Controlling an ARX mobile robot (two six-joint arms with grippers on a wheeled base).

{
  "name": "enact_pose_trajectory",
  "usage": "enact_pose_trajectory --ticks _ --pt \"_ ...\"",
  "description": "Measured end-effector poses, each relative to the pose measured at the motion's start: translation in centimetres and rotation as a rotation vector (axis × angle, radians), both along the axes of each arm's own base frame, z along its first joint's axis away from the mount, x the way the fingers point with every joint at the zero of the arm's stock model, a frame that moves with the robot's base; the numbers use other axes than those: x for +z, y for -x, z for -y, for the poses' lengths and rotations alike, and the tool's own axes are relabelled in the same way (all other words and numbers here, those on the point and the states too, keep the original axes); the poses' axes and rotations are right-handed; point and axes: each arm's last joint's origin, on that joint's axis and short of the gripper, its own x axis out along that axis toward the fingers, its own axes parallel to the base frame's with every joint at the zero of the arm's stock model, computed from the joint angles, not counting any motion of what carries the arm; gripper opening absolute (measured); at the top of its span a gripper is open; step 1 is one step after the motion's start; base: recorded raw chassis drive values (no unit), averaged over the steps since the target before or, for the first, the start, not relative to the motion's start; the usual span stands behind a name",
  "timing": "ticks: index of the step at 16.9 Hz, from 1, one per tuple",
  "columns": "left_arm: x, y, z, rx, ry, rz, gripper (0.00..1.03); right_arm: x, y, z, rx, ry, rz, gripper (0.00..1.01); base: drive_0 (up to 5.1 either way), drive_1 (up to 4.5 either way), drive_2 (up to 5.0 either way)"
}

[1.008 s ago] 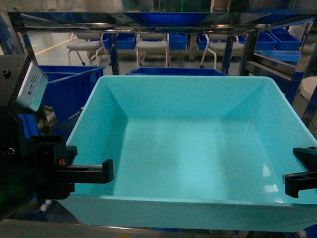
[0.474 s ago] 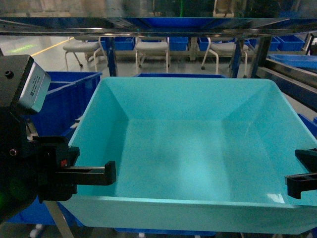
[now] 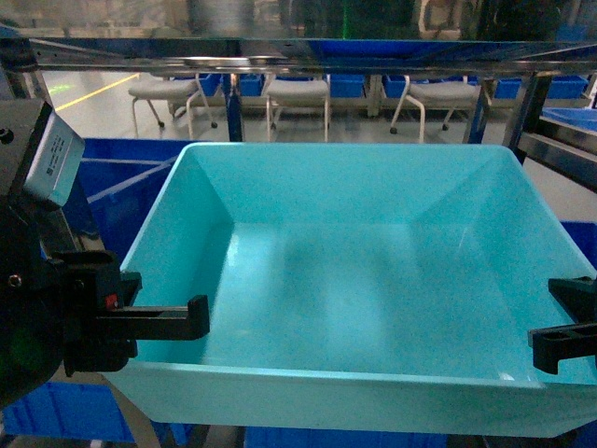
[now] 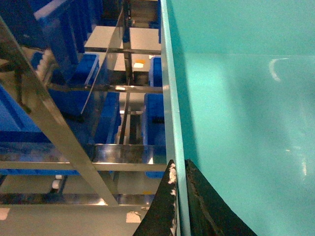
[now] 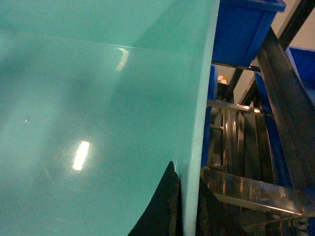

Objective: Organize blue bins on left shelf correctly

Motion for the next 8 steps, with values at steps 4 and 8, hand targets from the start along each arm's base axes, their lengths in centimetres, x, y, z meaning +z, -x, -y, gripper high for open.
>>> enact_pose_trajectory --ticks 4,8 --pt "-0.06 0.05 0.14 -0.009 0.001 -0.003 0.02 -0.02 -0.02 0.15 -0.004 0.0 -0.001 0.02 -3.4 -0.93 3.9" --pt "-0.04 0.15 0.06 -0.001 -0.001 0.0 0.02 0.04 0.0 0.14 -0.004 0.0 0.002 0.02 -3.0 -2.49 4.7"
